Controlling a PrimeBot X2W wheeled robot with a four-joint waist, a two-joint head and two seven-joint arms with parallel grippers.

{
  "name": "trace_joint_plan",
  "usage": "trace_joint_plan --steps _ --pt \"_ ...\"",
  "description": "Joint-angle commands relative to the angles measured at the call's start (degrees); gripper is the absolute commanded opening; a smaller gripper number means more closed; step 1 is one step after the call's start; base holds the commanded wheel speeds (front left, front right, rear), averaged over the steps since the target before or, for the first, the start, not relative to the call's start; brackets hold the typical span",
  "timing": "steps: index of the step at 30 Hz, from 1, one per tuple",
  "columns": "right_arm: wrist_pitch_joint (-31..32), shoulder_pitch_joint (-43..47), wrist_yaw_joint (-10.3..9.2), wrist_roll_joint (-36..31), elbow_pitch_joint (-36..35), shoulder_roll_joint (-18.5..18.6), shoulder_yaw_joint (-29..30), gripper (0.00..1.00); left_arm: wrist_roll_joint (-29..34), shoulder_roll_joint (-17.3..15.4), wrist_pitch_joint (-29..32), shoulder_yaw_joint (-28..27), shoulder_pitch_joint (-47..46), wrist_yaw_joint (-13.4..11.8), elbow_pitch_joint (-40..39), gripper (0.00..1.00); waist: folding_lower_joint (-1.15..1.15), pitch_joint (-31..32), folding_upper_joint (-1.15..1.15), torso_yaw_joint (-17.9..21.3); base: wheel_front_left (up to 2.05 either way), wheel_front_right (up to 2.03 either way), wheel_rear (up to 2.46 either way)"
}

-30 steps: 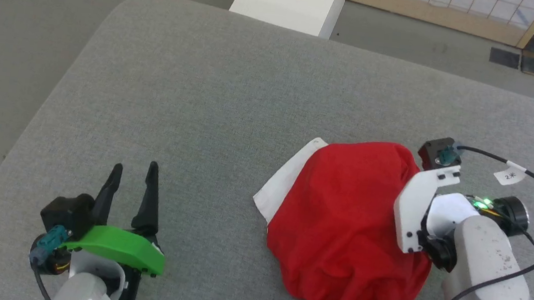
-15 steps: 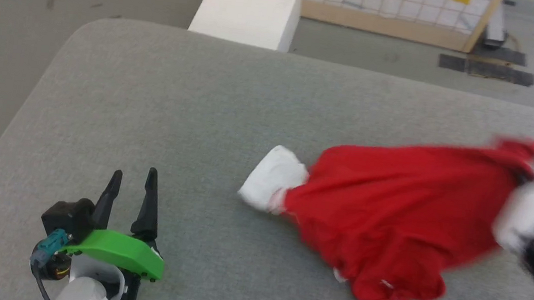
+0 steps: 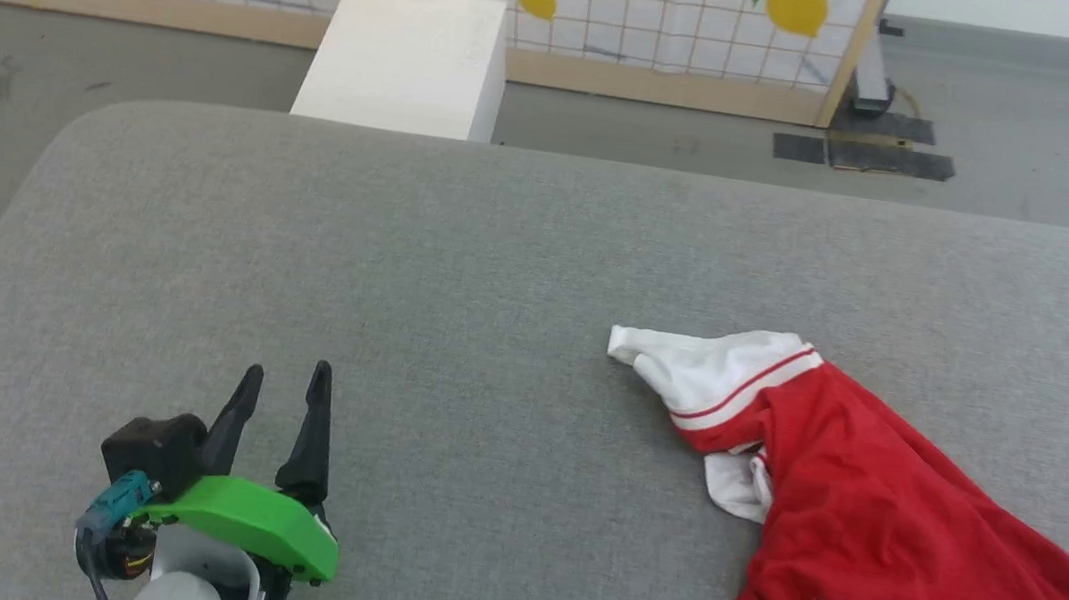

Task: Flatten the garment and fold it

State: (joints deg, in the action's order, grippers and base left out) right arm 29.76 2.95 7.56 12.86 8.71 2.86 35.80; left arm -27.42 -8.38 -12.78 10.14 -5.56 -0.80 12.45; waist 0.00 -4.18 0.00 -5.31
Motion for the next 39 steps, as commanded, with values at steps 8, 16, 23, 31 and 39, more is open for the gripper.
trace_joint_plan --steps 8,16,23,31,39 --pt "-6.6 -5.1 -0.08 0.1 -6.7 0.0 -9.4 1.00 -0.8 0.3 0.9 1.1 0.8 -0.1 -0.7 1.00 0.00 1.1 0.00 -0.4 0.00 0.00 0.00" --pt "5.0 -9.4 -0.08 -3.8 -10.1 0.0 -31.9 1.00 -1.1 0.6 1.1 1.9 0.4 0.0 -1.4 1.00 0.00 0.6 0.00 -2.1 0.00 0.00 0.00" --pt "12.3 -14.3 -0.08 -13.8 -3.0 0.0 -34.2 1.00 -1.6 1.2 0.9 2.4 -0.3 0.1 -1.4 1.00 0.00 -1.3 0.00 -5.1 0.00 0.00 0.00" --pt "12.5 -16.0 -0.08 -13.7 1.6 0.0 -33.4 0.00 -2.2 0.9 0.4 1.9 -0.3 0.1 -0.6 1.00 0.00 -2.6 0.00 -6.2 0.00 0.00 0.00" --pt "6.1 -17.1 -0.08 -6.8 -3.8 0.0 -22.9 0.00 -2.4 0.5 0.4 1.9 -0.1 -0.1 -0.9 1.00 0.00 -1.9 0.00 -3.6 0.00 0.00 0.00"
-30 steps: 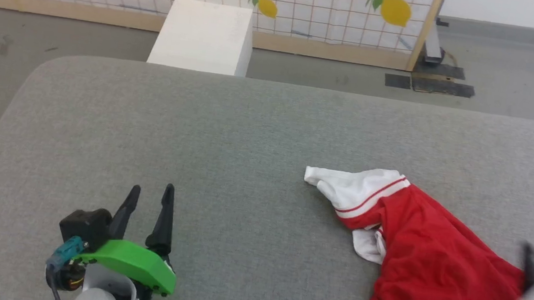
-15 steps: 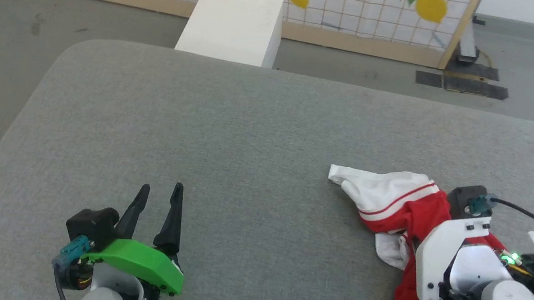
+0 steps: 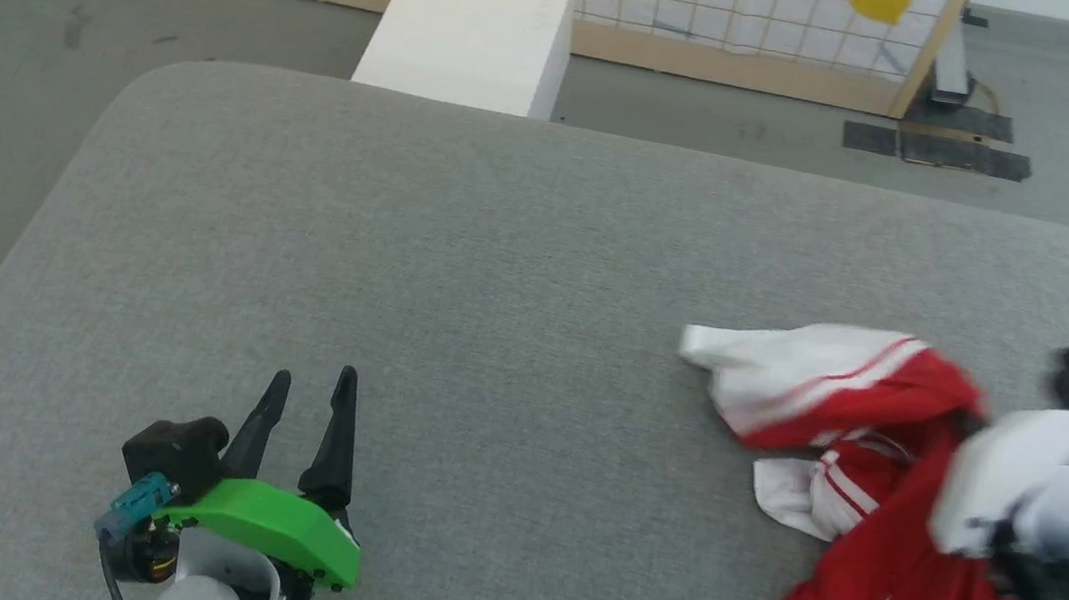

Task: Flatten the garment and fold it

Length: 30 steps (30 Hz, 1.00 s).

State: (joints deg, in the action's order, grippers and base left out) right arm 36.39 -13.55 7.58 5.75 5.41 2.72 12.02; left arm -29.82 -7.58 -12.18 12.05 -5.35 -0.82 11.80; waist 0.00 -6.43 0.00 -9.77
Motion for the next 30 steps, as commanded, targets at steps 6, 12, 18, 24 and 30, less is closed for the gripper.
trace_joint_plan --steps 6,12,18,24,30 --pt "0.8 3.9 -0.09 -1.0 -2.5 0.2 15.4 0.00 0.0 -0.1 0.1 0.8 -0.9 0.1 -0.3 1.00 0.00 0.6 0.00 2.5 0.00 0.00 0.00" --pt "1.9 8.7 -0.09 3.5 0.5 0.2 19.1 1.00 -0.3 -0.2 0.3 1.2 -0.8 0.3 -0.1 1.00 0.00 0.1 0.00 4.5 0.00 0.00 0.00" --pt "-12.8 8.4 -0.09 10.6 0.2 0.2 18.7 1.00 -0.7 -0.3 0.6 1.4 -1.0 0.3 -0.1 1.00 0.00 0.0 0.00 6.7 0.00 0.00 0.00" --pt "-20.3 9.3 -0.09 11.2 0.6 0.2 20.6 1.00 -1.6 0.3 2.3 2.7 -3.9 1.5 -1.1 1.00 0.00 -0.1 0.00 9.8 0.00 0.00 0.00" --pt "-20.3 9.7 -0.09 11.2 0.9 0.2 19.5 1.00 -1.4 1.8 10.0 8.6 -14.0 4.5 0.8 1.00 0.00 -1.5 0.00 13.8 0.00 0.00 0.00"
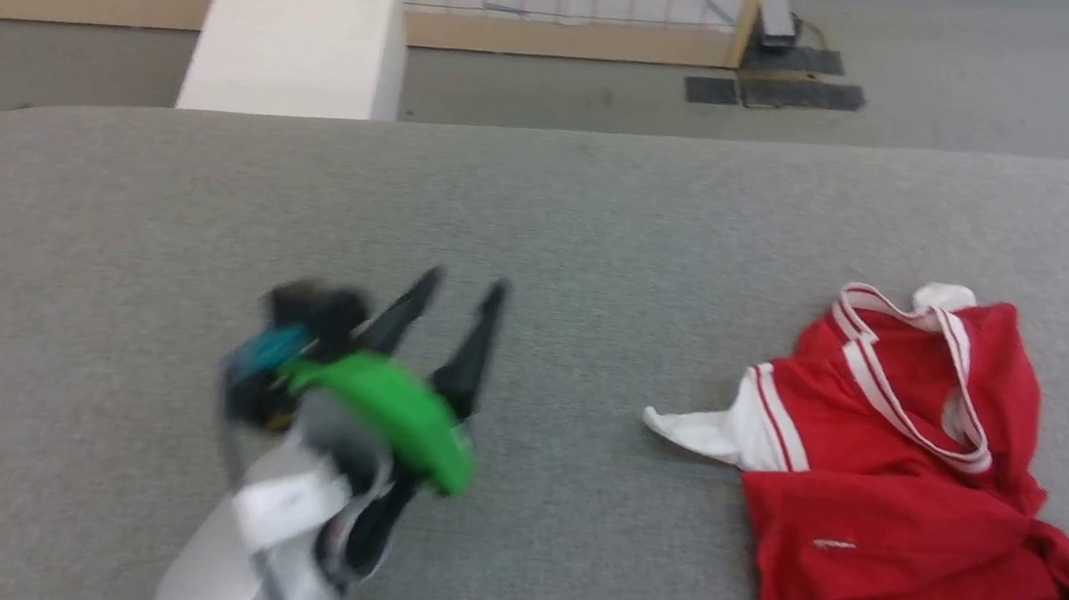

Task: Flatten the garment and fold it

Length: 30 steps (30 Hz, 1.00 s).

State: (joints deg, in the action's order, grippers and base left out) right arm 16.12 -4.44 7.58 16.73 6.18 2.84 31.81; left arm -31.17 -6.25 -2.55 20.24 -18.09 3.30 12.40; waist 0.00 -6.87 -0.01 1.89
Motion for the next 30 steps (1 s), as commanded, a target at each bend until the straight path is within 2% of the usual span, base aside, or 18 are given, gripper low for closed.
trace_joint_plan --steps 1,4,9,11,15,20,21,22,23,30 --pt "-0.1 0.5 -0.09 0.4 0.2 0.0 -0.7 1.00 -0.1 0.8 2.0 1.6 -3.0 0.9 0.9 1.00 0.00 -1.3 0.01 2.8 0.00 0.00 0.00" --pt "-0.5 0.1 -0.09 1.2 0.7 0.0 -2.2 1.00 -0.2 1.7 8.8 6.2 -8.3 2.0 4.4 1.00 0.00 -2.4 0.01 5.3 0.00 0.00 0.00" --pt "-1.7 -0.7 -0.09 2.3 1.6 0.0 -4.1 1.00 1.9 1.9 24.2 14.4 -13.7 2.4 13.0 1.00 0.00 -4.3 0.01 9.8 0.00 0.00 0.00" --pt "-2.2 -0.5 -0.09 2.5 2.0 0.0 -4.0 1.00 1.8 2.1 27.3 15.7 -14.3 2.3 14.8 1.00 0.00 -4.7 0.01 10.9 0.00 0.00 0.00" --pt "-2.8 0.2 -0.09 2.7 2.4 0.0 -3.6 1.00 2.0 2.3 29.1 17.0 -14.6 2.1 16.4 1.00 0.00 -5.3 0.01 11.9 0.00 0.00 0.00" --pt "-3.2 0.3 -0.09 3.0 2.8 0.0 -3.7 1.00 1.5 2.3 28.2 17.6 -14.4 2.5 17.4 1.00 0.00 -5.8 0.01 12.0 0.00 0.00 0.00" --pt "-3.2 0.1 -0.09 3.0 2.9 0.0 -3.9 1.00 1.5 2.3 27.2 17.6 -14.6 2.6 17.2 0.77 0.00 -5.9 0.01 11.8 0.00 0.00 0.00" --pt "-3.2 0.0 -0.09 3.0 3.0 0.0 -4.1 1.00 1.4 2.3 26.3 17.5 -14.6 2.6 17.1 0.36 0.00 -5.9 0.01 11.7 0.00 0.00 0.00" --pt "-3.2 -0.3 -0.09 3.1 3.1 0.0 -4.5 1.00 1.5 2.4 25.4 17.6 -14.8 2.7 17.0 0.00 0.00 -6.0 0.01 11.5 0.00 0.00 0.00" --pt "-3.6 -1.2 -0.09 2.9 3.8 0.0 -5.9 1.00 0.5 2.7 19.9 18.4 -15.7 3.4 17.1 0.00 0.00 -5.5 0.01 9.9 0.00 0.00 0.00"
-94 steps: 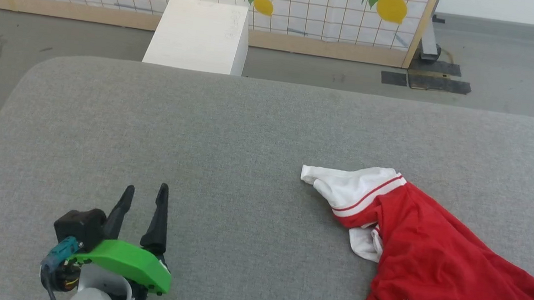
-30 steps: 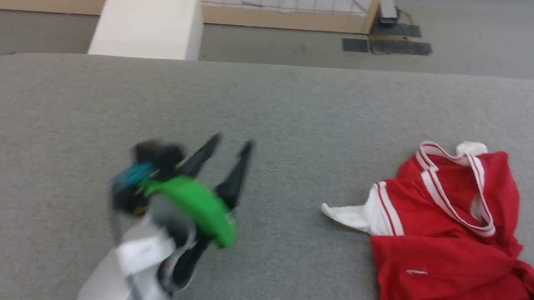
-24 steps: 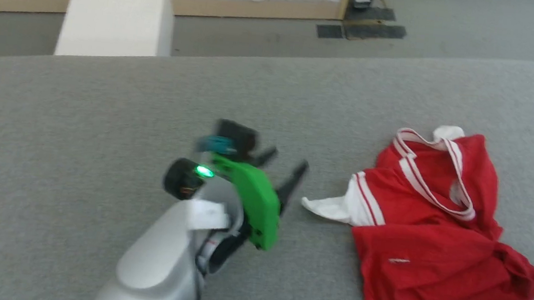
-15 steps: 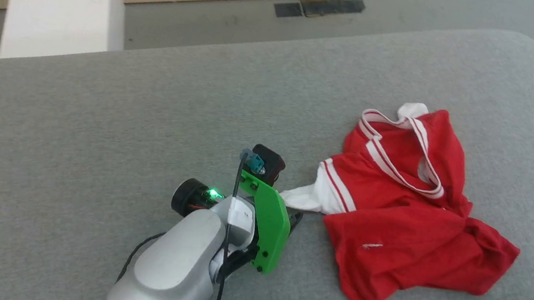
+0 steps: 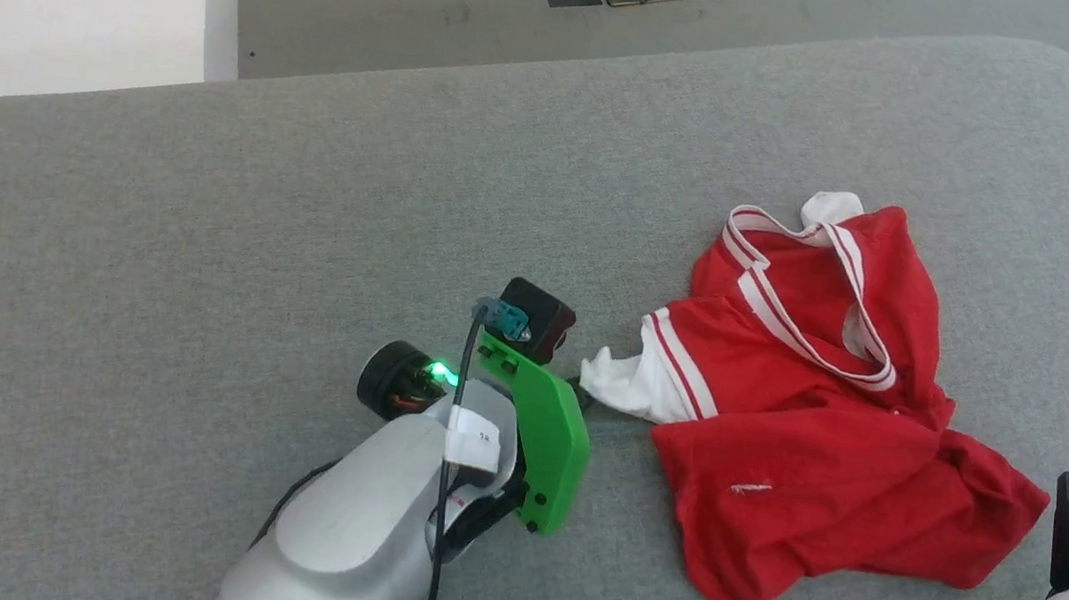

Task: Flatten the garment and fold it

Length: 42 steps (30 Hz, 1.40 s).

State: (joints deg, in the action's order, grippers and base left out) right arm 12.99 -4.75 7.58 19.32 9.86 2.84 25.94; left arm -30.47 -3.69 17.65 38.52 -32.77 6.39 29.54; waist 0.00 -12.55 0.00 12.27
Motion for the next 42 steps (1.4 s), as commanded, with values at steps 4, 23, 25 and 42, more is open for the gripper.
trace_joint_plan --steps 4,23,25,42 --pt "-0.4 -0.6 -0.09 -0.1 0.3 0.0 0.7 1.00 -1.9 0.2 -3.3 -1.1 -1.0 0.4 -1.2 0.00 0.00 1.0 0.00 -2.0 0.00 0.00 0.00" --pt "1.7 0.6 -0.09 -1.5 -0.6 0.0 1.1 1.00 -12.6 -13.0 -14.9 -26.6 19.8 -16.8 -15.1 0.00 0.00 7.2 0.00 -15.5 0.00 0.00 0.00" --pt "1.9 0.7 -0.09 -1.5 -0.7 0.0 1.0 1.00 -13.7 -14.1 -15.0 -29.5 23.8 -19.7 -16.3 0.00 0.00 7.5 0.00 -16.4 0.00 0.00 0.00" --pt "8.0 -4.7 -0.09 -6.5 -2.1 0.0 -7.5 1.00 -12.9 -13.1 -25.3 -35.5 31.2 -23.0 -25.3 1.00 0.00 6.5 0.00 -19.9 0.00 0.00 0.00"
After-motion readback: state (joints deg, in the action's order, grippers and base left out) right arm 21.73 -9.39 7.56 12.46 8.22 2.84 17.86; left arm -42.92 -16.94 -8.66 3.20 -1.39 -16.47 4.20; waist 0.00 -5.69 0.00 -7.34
